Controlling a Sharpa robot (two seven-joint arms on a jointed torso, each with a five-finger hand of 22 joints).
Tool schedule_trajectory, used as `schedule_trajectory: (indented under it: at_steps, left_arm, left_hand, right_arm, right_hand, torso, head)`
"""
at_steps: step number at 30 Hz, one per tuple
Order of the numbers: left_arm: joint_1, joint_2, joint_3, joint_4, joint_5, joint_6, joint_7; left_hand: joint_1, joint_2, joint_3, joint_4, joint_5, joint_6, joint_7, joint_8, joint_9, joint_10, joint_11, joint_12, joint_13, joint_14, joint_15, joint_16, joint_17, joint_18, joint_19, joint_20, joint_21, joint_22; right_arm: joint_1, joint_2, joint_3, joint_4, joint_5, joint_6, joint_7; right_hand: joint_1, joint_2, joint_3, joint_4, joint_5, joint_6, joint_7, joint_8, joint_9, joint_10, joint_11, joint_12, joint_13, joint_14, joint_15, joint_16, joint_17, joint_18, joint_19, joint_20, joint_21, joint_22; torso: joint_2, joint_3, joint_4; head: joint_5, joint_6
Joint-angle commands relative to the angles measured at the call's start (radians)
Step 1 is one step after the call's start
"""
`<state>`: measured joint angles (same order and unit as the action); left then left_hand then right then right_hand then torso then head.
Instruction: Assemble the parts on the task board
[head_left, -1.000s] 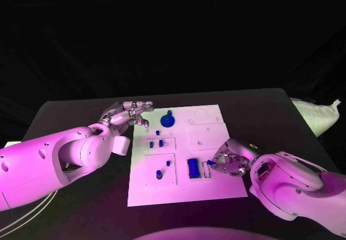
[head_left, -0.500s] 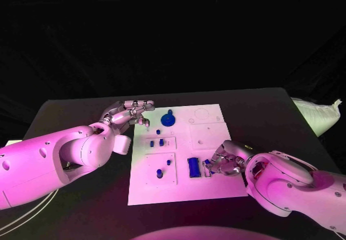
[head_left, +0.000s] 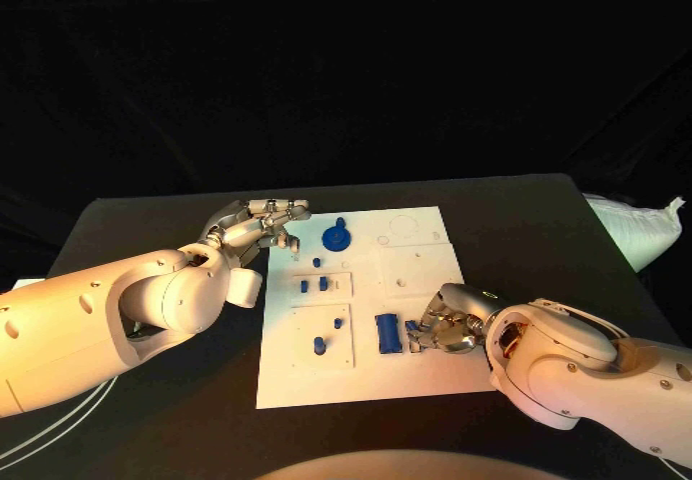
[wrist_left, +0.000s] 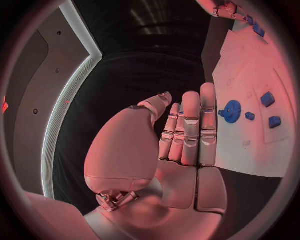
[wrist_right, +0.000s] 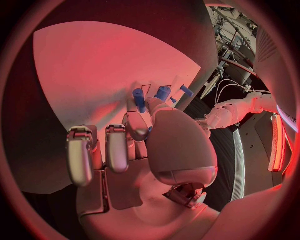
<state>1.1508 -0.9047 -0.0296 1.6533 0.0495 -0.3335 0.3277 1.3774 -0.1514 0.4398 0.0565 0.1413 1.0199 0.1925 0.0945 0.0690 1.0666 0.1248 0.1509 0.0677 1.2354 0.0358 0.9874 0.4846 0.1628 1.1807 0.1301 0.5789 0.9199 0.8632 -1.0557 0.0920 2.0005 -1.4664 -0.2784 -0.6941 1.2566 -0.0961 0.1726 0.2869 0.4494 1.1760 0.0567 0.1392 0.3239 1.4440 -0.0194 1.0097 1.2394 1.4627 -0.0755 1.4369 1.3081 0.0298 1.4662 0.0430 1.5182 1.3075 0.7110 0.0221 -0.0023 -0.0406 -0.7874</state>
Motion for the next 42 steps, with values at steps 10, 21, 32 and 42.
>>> schedule_trajectory:
  at_steps: [10, 21, 32, 42]
  left_arm:
    - [0.000, 0.001, 0.001, 0.003, 0.004, 0.020, 0.002]
    - [0.000, 0.001, 0.001, 0.002, 0.004, 0.020, 0.001]
    - [0.000, 0.002, 0.001, 0.000, 0.004, 0.021, 0.001]
    - [0.000, 0.001, 0.000, -0.002, 0.004, 0.022, 0.001]
  left_hand:
    - [-0.004, 0.010, -0.007, 0.000, -0.004, -0.006, 0.003, 0.006, -0.001, -0.006, 0.000, 0.008, -0.001, -0.008, -0.002, 0.002, -0.002, 0.020, -0.001, 0.003, -0.007, -0.002]
    - [-0.004, 0.010, -0.007, 0.000, -0.004, -0.006, 0.003, 0.006, -0.001, -0.006, 0.000, 0.008, -0.001, -0.008, -0.002, 0.002, -0.002, 0.020, -0.001, 0.003, -0.007, -0.002]
    - [-0.004, 0.010, -0.007, 0.000, -0.004, -0.006, 0.003, 0.006, -0.001, -0.006, 0.000, 0.008, -0.001, -0.008, -0.002, 0.002, -0.002, 0.020, -0.001, 0.003, -0.007, -0.002]
    - [-0.004, 0.010, -0.007, 0.000, -0.004, -0.006, 0.003, 0.006, -0.001, -0.006, 0.000, 0.008, -0.001, -0.008, -0.002, 0.002, -0.002, 0.020, -0.001, 0.003, -0.007, -0.002]
  right_arm:
    - [-0.005, 0.004, -0.003, 0.004, -0.024, 0.035, -0.080]
    - [-0.006, 0.002, -0.003, 0.012, -0.044, 0.028, -0.079]
    - [-0.006, -0.006, -0.003, 0.019, -0.063, 0.019, -0.074]
    - [-0.006, -0.038, -0.003, 0.032, -0.058, 0.007, -0.035]
  right_hand:
    - [-0.033, 0.018, -0.022, 0.002, 0.016, 0.025, -0.009, 0.017, 0.012, 0.016, -0.008, 0.018, 0.012, 0.071, -0.012, 0.006, 0.051, -0.012, 0.058, -0.013, 0.007, 0.210]
    - [-0.183, 0.049, -0.134, 0.006, -0.072, 0.041, -0.018, 0.025, 0.031, 0.031, -0.014, 0.059, 0.041, 0.072, -0.017, 0.013, 0.062, -0.014, 0.063, -0.019, 0.011, 0.216]
    - [-0.217, 0.063, -0.195, 0.005, -0.142, 0.043, -0.020, 0.026, 0.042, 0.034, -0.016, 0.064, 0.049, 0.073, -0.018, 0.014, 0.064, -0.015, 0.065, -0.021, 0.013, 0.218]
    - [-0.124, 0.053, -0.235, -0.006, -0.222, 0.026, -0.014, 0.019, 0.050, 0.023, -0.011, 0.034, 0.040, 0.069, -0.015, 0.002, 0.047, -0.012, 0.056, -0.019, 0.004, 0.209]
  torso:
    - [0.000, -0.0001, -0.0007]
    - [0.000, 0.0006, -0.0013]
    - [-0.001, 0.0002, 0.0003]
    - [0.000, 0.0001, -0.0018]
  head:
    - [0.001, -0.001]
    - [0.001, -0.001]
    - [-0.001, -0.001]
    - [0.001, 0.002]
